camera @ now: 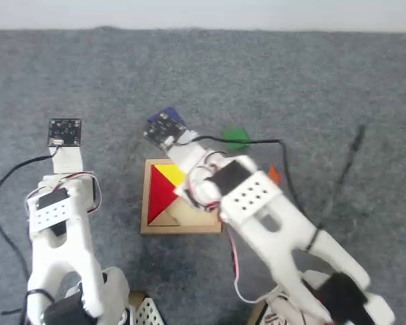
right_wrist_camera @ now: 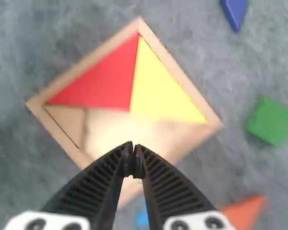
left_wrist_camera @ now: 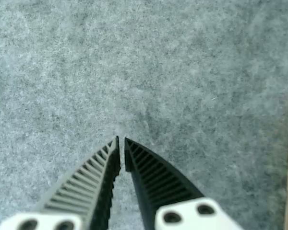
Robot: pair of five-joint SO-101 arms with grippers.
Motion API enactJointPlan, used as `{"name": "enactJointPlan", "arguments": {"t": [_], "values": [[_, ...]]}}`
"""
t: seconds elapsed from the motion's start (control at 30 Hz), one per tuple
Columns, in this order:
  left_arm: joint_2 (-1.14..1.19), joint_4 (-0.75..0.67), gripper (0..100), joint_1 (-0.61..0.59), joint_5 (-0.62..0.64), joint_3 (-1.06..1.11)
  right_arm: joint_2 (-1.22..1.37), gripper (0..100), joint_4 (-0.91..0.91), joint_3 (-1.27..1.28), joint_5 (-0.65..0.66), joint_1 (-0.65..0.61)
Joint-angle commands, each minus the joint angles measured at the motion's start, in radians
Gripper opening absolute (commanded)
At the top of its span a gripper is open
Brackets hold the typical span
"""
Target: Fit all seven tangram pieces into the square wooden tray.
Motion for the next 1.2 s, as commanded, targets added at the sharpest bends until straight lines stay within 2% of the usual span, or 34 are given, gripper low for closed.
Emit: {"name": "enactJointPlan", "arguments": {"t": [0.0,0.13,0.3,0.4,0.5,0.7,0.77,0.87,1.17], "values": [[0.003,-0.025,2,-0.002,0.009,-0.008,-0.099,0.9,0.107,0.02,0.098,0.081],[0.005,-0.025,2,0.002,0.009,-0.008,-0.127,1.0,0.114,0.13,0.132,0.199],[0.005,-0.025,2,0.002,0.009,-0.008,-0.142,1.6,0.033,0.23,0.058,0.409],[0.005,-0.025,2,0.002,0.009,-0.007,-0.125,11.0,-0.013,0.252,-0.012,0.51],[0.005,-0.025,2,0.002,0.009,-0.007,-0.082,19.5,-0.058,0.25,-0.095,0.552],[0.005,-0.025,2,0.002,0.009,-0.007,0.018,20.1,-0.087,0.155,-0.344,0.552],[0.005,-0.025,2,0.002,0.009,-0.007,0.048,19.9,-0.087,0.094,-0.391,0.55],[0.005,-0.025,2,0.002,0.009,-0.005,0.111,19.9,-0.097,-0.015,-0.342,0.507],[0.005,-0.025,2,0.002,0.009,-0.005,0.449,19.8,-0.12,-0.434,-0.031,0.252]]}}
